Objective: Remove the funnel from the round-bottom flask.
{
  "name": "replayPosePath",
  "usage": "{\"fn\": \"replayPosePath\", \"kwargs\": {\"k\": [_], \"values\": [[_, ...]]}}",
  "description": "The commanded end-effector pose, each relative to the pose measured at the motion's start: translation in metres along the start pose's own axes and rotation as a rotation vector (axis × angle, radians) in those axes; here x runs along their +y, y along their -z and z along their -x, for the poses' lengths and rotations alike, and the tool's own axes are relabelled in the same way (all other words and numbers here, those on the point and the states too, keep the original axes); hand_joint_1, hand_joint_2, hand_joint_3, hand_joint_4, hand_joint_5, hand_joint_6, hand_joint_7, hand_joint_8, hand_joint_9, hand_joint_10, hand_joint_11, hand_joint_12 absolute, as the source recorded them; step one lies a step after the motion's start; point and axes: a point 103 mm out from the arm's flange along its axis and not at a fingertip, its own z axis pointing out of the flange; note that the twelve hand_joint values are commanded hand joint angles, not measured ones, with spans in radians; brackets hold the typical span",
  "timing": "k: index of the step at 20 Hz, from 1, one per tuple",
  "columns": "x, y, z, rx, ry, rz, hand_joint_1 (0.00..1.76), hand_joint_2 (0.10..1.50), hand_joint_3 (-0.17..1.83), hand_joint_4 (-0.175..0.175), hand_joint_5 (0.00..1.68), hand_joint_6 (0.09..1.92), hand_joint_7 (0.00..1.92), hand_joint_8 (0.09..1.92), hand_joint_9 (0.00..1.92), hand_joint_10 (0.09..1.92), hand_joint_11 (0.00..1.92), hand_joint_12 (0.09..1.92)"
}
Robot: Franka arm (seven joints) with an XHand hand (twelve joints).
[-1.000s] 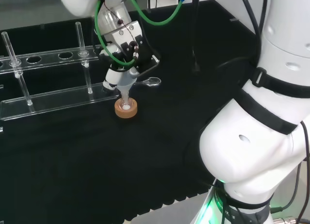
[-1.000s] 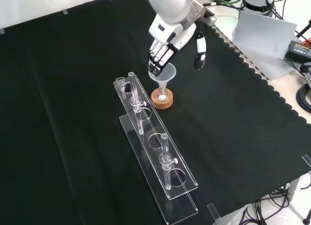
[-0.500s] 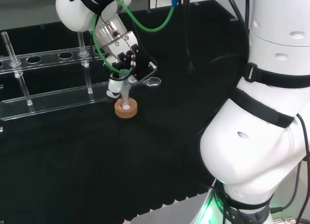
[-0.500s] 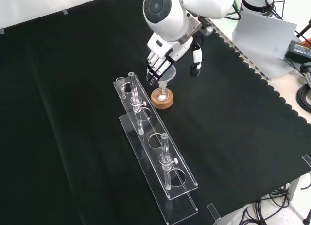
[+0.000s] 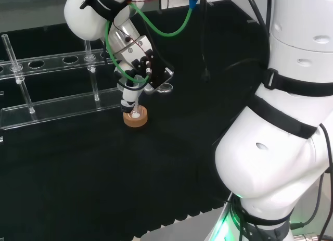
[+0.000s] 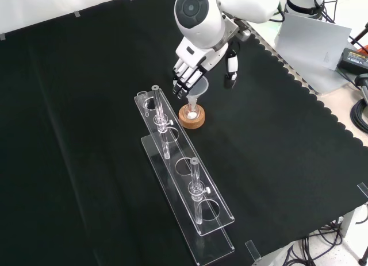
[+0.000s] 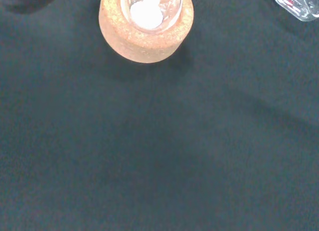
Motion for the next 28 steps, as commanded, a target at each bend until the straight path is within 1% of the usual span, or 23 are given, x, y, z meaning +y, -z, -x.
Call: {"fn": "replayPosePath", "kwargs": {"k": [1,5,10,14,18,21,28], "values": [[0.008,-0.004,0.007,0.008,0.005,0.015,0.67,0.67,0.29,-0.014,0.08,0.09,0.00,0.22,0.02,0.88,0.27,1.48],[0.010,-0.001,0.003,-0.023,-0.009,0.022,0.67,0.67,0.29,-0.013,0.09,0.09,0.00,0.22,0.03,0.88,0.27,1.48],[0.016,-0.002,0.002,-0.006,0.006,0.017,0.67,0.67,0.28,-0.013,0.10,0.09,0.00,0.24,0.04,0.88,0.27,1.48],[0.021,-0.006,0.007,0.006,0.015,0.016,0.67,0.67,0.28,-0.012,0.11,0.09,0.00,0.25,0.06,0.88,0.27,1.48],[0.023,-0.007,0.013,-0.003,0.012,0.014,0.68,0.68,0.29,-0.011,0.13,0.09,0.00,0.34,0.21,0.81,0.27,1.47],[0.023,-0.007,0.015,-0.008,0.005,0.012,0.69,0.68,0.30,-0.010,0.17,0.09,0.00,0.46,0.33,0.75,0.28,1.46],[0.024,-0.009,0.019,-0.020,-0.008,0.019,0.71,0.68,0.33,-0.011,0.25,0.09,0.00,0.59,0.41,0.70,0.30,1.44]]}}
